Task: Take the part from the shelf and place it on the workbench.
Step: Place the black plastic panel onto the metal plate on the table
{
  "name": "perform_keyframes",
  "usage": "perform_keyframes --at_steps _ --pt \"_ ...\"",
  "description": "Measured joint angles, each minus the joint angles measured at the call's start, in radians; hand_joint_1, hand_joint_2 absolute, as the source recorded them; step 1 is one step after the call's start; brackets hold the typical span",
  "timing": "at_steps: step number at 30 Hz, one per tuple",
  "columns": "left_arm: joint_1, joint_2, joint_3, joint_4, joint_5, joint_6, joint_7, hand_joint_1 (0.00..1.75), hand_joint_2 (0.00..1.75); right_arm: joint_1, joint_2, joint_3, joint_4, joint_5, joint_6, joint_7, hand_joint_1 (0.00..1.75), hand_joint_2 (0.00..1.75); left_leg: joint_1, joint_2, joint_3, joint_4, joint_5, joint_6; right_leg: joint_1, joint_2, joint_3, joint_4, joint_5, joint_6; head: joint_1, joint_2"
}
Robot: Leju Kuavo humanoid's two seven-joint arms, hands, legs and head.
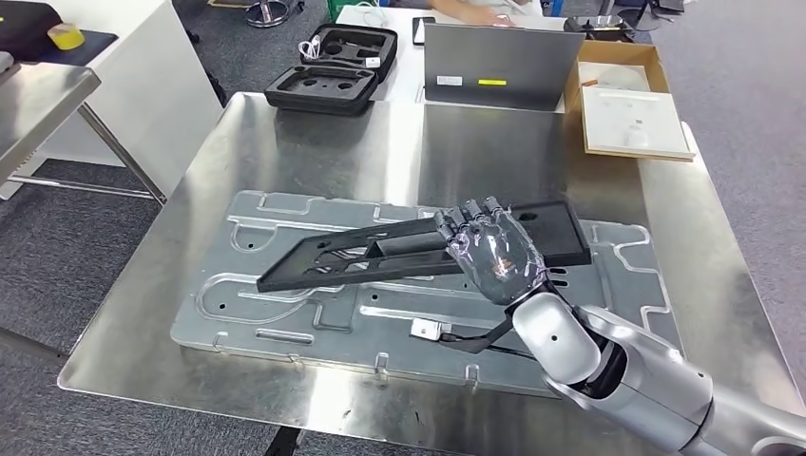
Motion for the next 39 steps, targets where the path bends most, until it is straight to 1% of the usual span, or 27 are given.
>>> perform_keyframes --at_steps 1,2,5,6,8,10,11,12,13,15,17,20,21,22,25,26,27,28,30,31,32,34,35,36,37,38,39 --pt "-0.001 0.0 0.0 0.0 0.0 0.005 0.001 0.0 0.0 -0.001 0.003 0.0 0.003 -0.004 0.003 0.0 0.0 1.75 -0.003 0.0 0.021 -0.043 0.011 0.003 0.0 0.0 0.0 -0.001 0.0 0.002 0.0 0.0" --pt "-0.001 0.0 -0.001 0.0 0.001 0.007 0.003 0.0 0.0 0.0 0.005 0.0 0.006 -0.008 0.005 0.0 0.0 1.75 -0.006 -0.001 0.031 -0.064 0.011 0.005 0.0 0.0 0.001 -0.004 0.001 0.006 0.0 0.0" --pt "0.001 0.001 -0.001 0.0 0.006 0.002 0.012 0.0 0.0 0.0 0.009 0.0 0.013 -0.015 0.009 0.0 0.0 1.75 -0.006 -0.002 0.042 -0.082 0.015 0.013 -0.002 0.0 0.004 -0.01 0.001 0.021 0.001 0.0" --pt "0.001 0.001 -0.001 0.0 0.008 -0.001 0.016 0.0 0.0 0.0 0.009 0.0 0.015 -0.016 0.01 0.0 0.0 1.75 -0.004 -0.001 0.048 -0.09 0.019 0.017 -0.002 0.0 0.001 0.0 -0.008 0.025 0.002 0.0" --pt "0.001 0.001 -0.001 0.0 0.009 -0.009 0.021 0.0 0.0 -0.001 0.01 0.0 0.02 -0.017 0.01 0.0 0.0 1.75 -0.002 0.0 0.055 -0.101 0.025 0.024 -0.002 0.0 -0.035 0.079 -0.055 0.03 0.003 0.0" --pt "0.0 0.0 -0.001 0.0 0.009 -0.017 0.026 0.0 0.0 0.003 0.01 0.001 0.025 -0.02 0.01 0.0 0.0 1.75 -0.003 0.001 0.055 -0.101 0.024 0.027 -0.001 0.0 -0.094 0.203 -0.108 0.032 0.004 0.0" --pt "0.001 0.0 -0.001 0.0 0.009 -0.02 0.032 0.0 0.0 0.005 0.011 0.002 0.027 -0.022 0.01 0.001 0.0 1.75 -0.004 0.001 0.055 -0.1 0.023 0.028 -0.002 0.0 -0.111 0.238 -0.112 0.033 0.004 0.0" --pt "0.002 0.0 -0.001 0.0 0.009 -0.023 0.039 0.0 0.0 0.007 0.011 0.003 0.03 -0.024 0.01 0.002 0.0 1.75 -0.003 0.0 0.055 -0.097 0.022 0.028 -0.003 0.0 -0.111 0.235 -0.098 0.034 0.004 0.0" --pt "0.002 0.0 -0.001 0.0 0.009 -0.026 0.048 0.0 0.0 0.007 0.011 0.003 0.032 -0.026 0.008 0.004 0.0 1.75 -0.003 0.0 0.055 -0.094 0.02 0.027 -0.004 0.0 -0.092 0.195 -0.069 0.034 0.004 0.0" --pt "0.002 0.0 -0.002 0.0 0.009 -0.031 0.066 0.0 0.0 0.006 0.011 0.003 0.034 -0.035 0.003 0.007 0.0 1.75 -0.004 -0.003 0.052 -0.08 0.014 0.021 -0.006 0.0 -0.031 0.069 -0.014 0.033 0.004 0.0" --pt "0.002 0.001 -0.002 0.0 0.009 -0.035 0.08 0.0 0.0 0.006 0.013 0.003 0.034 -0.046 -0.006 0.014 0.0 1.75 -0.006 -0.005 0.044 -0.068 0.011 0.012 -0.004 0.001 0.0 0.005 0.003 0.028 0.004 0.0" --pt "0.002 0.001 -0.002 0.0 0.009 -0.038 0.092 0.0 0.0 0.006 0.017 0.003 0.034 -0.066 -0.021 0.027 0.0 1.75 -0.005 -0.005 0.038 -0.064 0.012 -0.001 -0.001 0.001 -0.002 0.0 0.01 0.013 0.005 0.0" --pt "0.002 0.002 -0.002 0.0 0.009 -0.039 0.094 0.0 0.0 0.006 0.018 0.003 0.033 -0.075 -0.026 0.031 0.0 1.75 -0.004 -0.004 0.034 -0.052 -0.002 -0.006 -0.002 0.0 -0.002 -0.003 0.015 0.006 0.004 0.0" --pt "0.002 0.002 -0.002 0.0 0.009 -0.039 0.095 0.0 0.0 0.005 0.02 0.003 0.031 -0.088 -0.034 0.036 0.0 1.75 -0.003 -0.002 0.023 -0.022 -0.029 -0.012 -0.004 -0.002 -0.004 -0.007 0.019 0.0 0.002 0.0" --pt "0.0 0.002 -0.003 0.0 0.008 -0.039 0.097 0.0 0.0 0.008 0.024 0.003 0.021 -0.133 -0.064 0.055 0.0 1.75 0.001 0.002 -0.033 0.149 -0.136 -0.024 -0.003 -0.005 -0.018 -0.009 0.033 -0.009 -0.001 0.0" --pt "0.0 0.002 -0.003 0.0 0.008 -0.038 0.097 0.0 0.0 0.01 0.025 0.003 0.018 -0.145 -0.072 0.06 0.0 1.75 0.001 0.003 -0.041 0.186 -0.152 -0.024 -0.002 -0.006 -0.024 -0.009 0.038 -0.009 -0.001 0.0" --pt "0.0 0.002 -0.003 0.0 0.009 -0.037 0.098 0.0 0.0 0.012 0.025 0.003 0.014 -0.153 -0.077 0.065 0.0 1.75 0.001 0.003 -0.032 0.191 -0.151 -0.023 -0.001 -0.007 -0.031 -0.008 0.044 -0.009 -0.001 0.0" --pt "0.0 0.002 -0.003 0.0 0.009 -0.036 0.098 0.0 0.0 0.014 0.025 0.003 0.01 -0.159 -0.081 0.069 0.0 1.75 0.001 0.003 -0.002 0.154 -0.134 -0.019 -0.001 -0.007 -0.038 -0.008 0.051 -0.009 -0.001 0.0" --pt "0.0 0.003 -0.003 0.0 0.01 -0.033 0.098 0.0 0.0 0.015 0.025 0.003 0.0 -0.165 -0.09 0.076 0.0 1.75 -0.002 0.003 0.088 0.013 -0.091 -0.01 -0.001 -0.005 -0.05 -0.009 0.064 -0.006 -0.001 0.0" --pt "0.0 0.003 -0.003 0.0 0.011 -0.032 0.097 0.0 0.0 0.015 0.025 0.003 -0.006 -0.168 -0.096 0.078 0.0 1.75 -0.006 0.003 0.122 -0.047 -0.076 -0.005 -0.001 -0.004 -0.053 -0.01 0.071 -0.002 -0.001 0.0" --pt "0.0 0.004 -0.003 0.0 0.011 -0.031 0.095 0.0 0.0 0.016 0.025 0.003 -0.011 -0.171 -0.103 0.08 0.0 1.75 -0.009 0.004 0.14 -0.083 -0.069 0.0 -0.001 -0.004 -0.054 -0.013 0.078 0.004 -0.001 0.0" --pt "0.001 0.004 -0.003 0.0 0.012 -0.03 0.092 0.0 0.0 0.021 0.025 0.003 -0.022 -0.181 -0.124 0.089 0.0 1.75 -0.016 0.004 0.138 -0.096 -0.057 0.01 -0.003 -0.004 -0.053 -0.022 0.093 0.018 0.0 0.0" --pt "0.002 0.004 -0.003 0.0 0.013 -0.03 0.091 0.0 0.0 0.025 0.025 0.003 -0.029 -0.187 -0.139 0.094 0.0 1.31 -0.013 0.005 0.137 -0.101 -0.045 0.015 -0.004 -0.004 -0.054 -0.025 0.097 0.024 0.002 0.0" --pt "0.002 0.003 -0.003 0.0 0.014 -0.029 0.091 0.0 0.0 0.03 0.025 0.002 -0.036 -0.195 -0.157 0.102 0.0 0.87 -0.012 0.006 0.134 -0.11 -0.031 0.021 -0.004 -0.003 -0.058 -0.02 0.088 0.028 0.004 0.0" --pt "0.002 0.003 -0.003 0.0 0.015 -0.028 0.091 0.0 0.0 0.036 0.026 0.0 -0.044 -0.203 -0.178 0.109 0.0 0.44 -0.009 0.008 0.129 -0.118 -0.016 0.027 -0.003 -0.002 -0.067 0.002 0.059 0.031 0.006 0.0" --pt "0.002 0.003 -0.003 0.0 0.017 -0.028 0.09 0.0 0.0 0.044 0.026 -0.004 -0.054 -0.214 -0.201 0.115 0.0 0.0 -0.007 0.01 0.121 -0.123 -0.001 0.032 -0.003 -0.001 -0.08 0.043 0.013 0.033 0.009 0.0" --pt "0.001 0.003 -0.003 0.0 0.018 -0.027 0.089 0.0 0.0 0.055 0.026 -0.01 -0.066 -0.228 -0.227 0.123 0.0 0.0 -0.008 0.011 0.109 -0.124 0.01 0.036 -0.002 0.0 -0.095 0.1 -0.041 0.035 0.01 0.0"
